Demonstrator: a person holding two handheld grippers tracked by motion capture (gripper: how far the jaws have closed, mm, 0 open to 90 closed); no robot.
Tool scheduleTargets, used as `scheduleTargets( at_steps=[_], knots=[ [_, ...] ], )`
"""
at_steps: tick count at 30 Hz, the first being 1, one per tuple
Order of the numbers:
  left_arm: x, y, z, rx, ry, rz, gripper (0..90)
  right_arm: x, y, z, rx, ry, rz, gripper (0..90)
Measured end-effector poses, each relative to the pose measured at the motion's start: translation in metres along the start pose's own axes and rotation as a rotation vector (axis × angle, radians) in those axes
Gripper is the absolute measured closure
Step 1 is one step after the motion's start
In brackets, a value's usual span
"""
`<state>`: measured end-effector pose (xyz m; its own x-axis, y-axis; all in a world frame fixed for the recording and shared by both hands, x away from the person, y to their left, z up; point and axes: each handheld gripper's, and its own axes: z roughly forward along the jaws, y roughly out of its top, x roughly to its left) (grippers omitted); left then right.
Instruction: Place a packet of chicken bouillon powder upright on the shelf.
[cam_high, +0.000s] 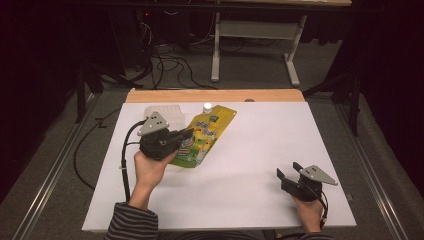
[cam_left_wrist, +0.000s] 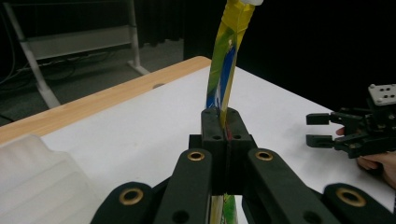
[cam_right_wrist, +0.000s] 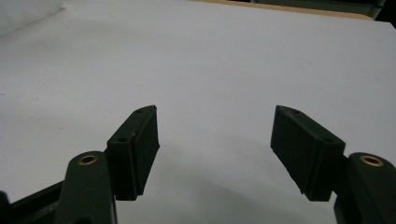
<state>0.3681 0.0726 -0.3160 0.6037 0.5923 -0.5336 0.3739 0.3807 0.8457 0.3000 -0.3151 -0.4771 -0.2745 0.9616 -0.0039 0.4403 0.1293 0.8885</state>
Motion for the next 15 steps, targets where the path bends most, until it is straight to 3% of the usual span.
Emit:
scheduleTargets(
  at_steps=[11, 15],
  knots=[
    [0.018, 0.019, -0.003, -0.051, 0.05, 0.026, 90.0, 0.0, 0.0, 0.0, -0.002, 0.003, -0.004, 32.7],
    [0.024, 0.027, -0.009, -0.09, 0.072, 0.042, 90.0, 0.0, 0.0, 0.0, 0.003, 0.004, -0.003, 32.8]
  ],
)
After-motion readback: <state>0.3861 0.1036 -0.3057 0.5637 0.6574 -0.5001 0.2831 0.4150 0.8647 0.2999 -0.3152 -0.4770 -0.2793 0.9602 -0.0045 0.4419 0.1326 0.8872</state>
